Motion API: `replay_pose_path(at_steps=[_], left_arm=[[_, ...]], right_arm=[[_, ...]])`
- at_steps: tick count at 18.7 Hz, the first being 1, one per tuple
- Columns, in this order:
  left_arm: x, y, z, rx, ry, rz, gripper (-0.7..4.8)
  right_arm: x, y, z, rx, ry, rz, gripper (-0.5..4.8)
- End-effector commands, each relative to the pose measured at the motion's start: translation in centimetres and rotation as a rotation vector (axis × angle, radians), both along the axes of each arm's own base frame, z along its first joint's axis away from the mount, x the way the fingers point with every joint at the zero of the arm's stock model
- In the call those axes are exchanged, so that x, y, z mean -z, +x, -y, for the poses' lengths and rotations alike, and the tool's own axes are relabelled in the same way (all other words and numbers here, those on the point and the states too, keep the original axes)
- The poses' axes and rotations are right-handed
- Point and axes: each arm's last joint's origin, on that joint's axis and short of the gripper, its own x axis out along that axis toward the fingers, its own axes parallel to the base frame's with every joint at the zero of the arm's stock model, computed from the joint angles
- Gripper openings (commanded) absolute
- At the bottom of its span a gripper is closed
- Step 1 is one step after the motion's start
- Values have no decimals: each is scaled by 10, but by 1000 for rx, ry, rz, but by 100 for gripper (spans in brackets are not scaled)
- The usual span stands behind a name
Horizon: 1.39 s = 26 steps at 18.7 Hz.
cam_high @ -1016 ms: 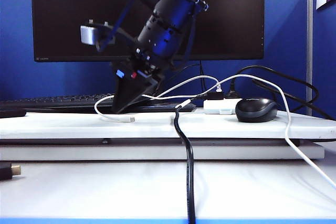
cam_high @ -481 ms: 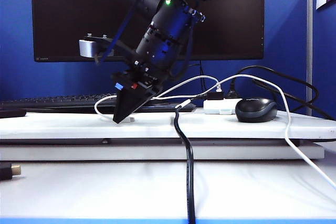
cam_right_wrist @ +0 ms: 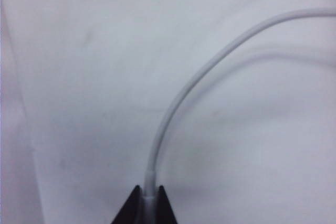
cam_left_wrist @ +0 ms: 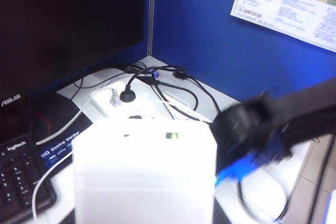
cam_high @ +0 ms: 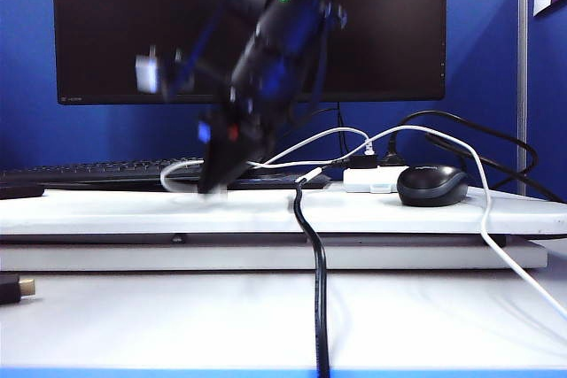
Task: Pick up the Type-C charging cable and the charging base, insert one end of the Type-C charger into the corresponding slot on the base, and finally place the plugged-in charger back on the table.
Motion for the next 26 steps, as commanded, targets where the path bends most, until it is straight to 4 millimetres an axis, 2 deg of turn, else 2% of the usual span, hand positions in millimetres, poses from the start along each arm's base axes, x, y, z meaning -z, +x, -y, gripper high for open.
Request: replay_pose_path(at_steps=[1,4,8,9,10,12,15,18,20,26], left_arm=[[-6,-5,-2,6,-10,51,-5],[-10,-9,-3,6,-18,76,-5],[-14,-14,-4,9,-31,115,-5],[-15,-15,-4,13,-33,118,-5],[-15,-15,-4,16,-34,118,-5],[-15,-16,-4,58,-44,116,-5],[-17,-18,-2,183,-76,121,-5],[-22,-21,0,319,-113,171,-5],[-26,-22,0,344,-124,218,-5],[-35,-22,0,361,-164,269,-5]], right_arm=[[-55,5,14,102,139,53,-2],[-98,10,39,216,260,53,-2],[-165,8,88,299,614,-56,-2],[-182,5,100,283,723,-86,-2],[-191,3,106,264,784,-104,-2],[-230,-6,124,159,1026,-154,-2],[-266,-19,131,-19,1260,-229,-2],[-285,-29,135,-115,1394,-282,-2],[-291,-35,135,-193,1406,-251,-2],[-293,-67,94,-408,1380,-223,-2]])
